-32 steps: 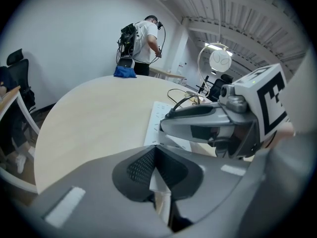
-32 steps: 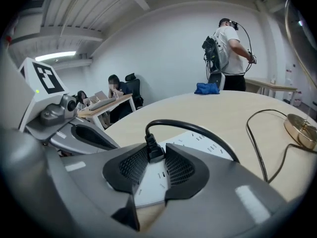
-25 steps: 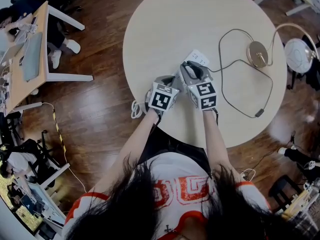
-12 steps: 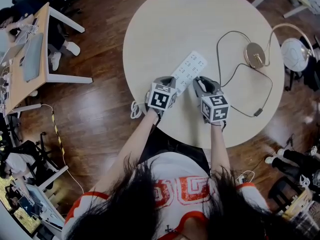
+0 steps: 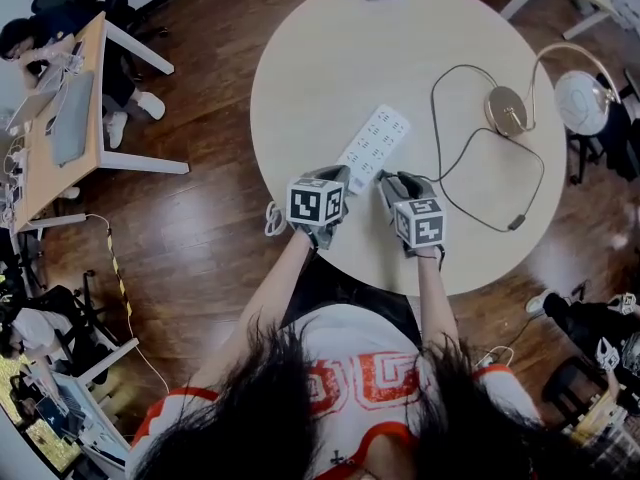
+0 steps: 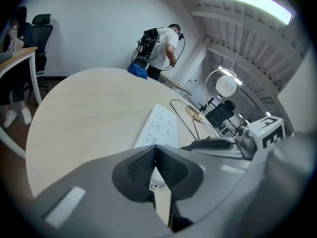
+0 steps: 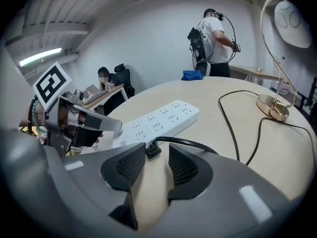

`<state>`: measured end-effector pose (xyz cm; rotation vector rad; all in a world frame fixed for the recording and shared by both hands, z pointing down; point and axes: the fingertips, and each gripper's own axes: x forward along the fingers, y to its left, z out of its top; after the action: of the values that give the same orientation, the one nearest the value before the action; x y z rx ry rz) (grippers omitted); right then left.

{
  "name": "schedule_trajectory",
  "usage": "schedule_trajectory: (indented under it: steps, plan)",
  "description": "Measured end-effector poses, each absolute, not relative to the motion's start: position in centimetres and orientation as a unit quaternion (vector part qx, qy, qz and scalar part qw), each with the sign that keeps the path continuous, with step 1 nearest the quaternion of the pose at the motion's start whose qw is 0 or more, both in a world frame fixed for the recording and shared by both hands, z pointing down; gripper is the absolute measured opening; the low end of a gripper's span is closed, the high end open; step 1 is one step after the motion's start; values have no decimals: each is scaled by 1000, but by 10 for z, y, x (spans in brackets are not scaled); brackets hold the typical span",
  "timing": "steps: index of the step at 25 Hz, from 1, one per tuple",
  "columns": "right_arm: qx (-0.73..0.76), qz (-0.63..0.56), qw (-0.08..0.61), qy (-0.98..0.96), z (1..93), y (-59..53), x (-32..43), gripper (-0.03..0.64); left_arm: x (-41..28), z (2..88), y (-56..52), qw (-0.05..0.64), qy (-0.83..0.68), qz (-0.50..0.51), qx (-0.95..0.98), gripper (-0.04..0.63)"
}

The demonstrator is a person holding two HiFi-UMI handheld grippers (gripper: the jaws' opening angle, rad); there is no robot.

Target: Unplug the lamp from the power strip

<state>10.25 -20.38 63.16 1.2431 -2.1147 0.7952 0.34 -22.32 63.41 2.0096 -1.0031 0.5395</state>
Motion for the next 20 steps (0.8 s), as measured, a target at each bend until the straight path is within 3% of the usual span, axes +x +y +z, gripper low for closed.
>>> schedule_trajectory:
  steps: [9,16,20]
  plan:
    - [467,308,260,-787,618,-176,112,144,-6,584,-205,394,-406,137,813,0]
    - [500,321,171,-786,588,-165,113,12,-24,543,-185,376,-420,77,822,0]
    - [502,323,123,-793,567,-157,104,2,-35,525,-160,370,-422,54,826,0]
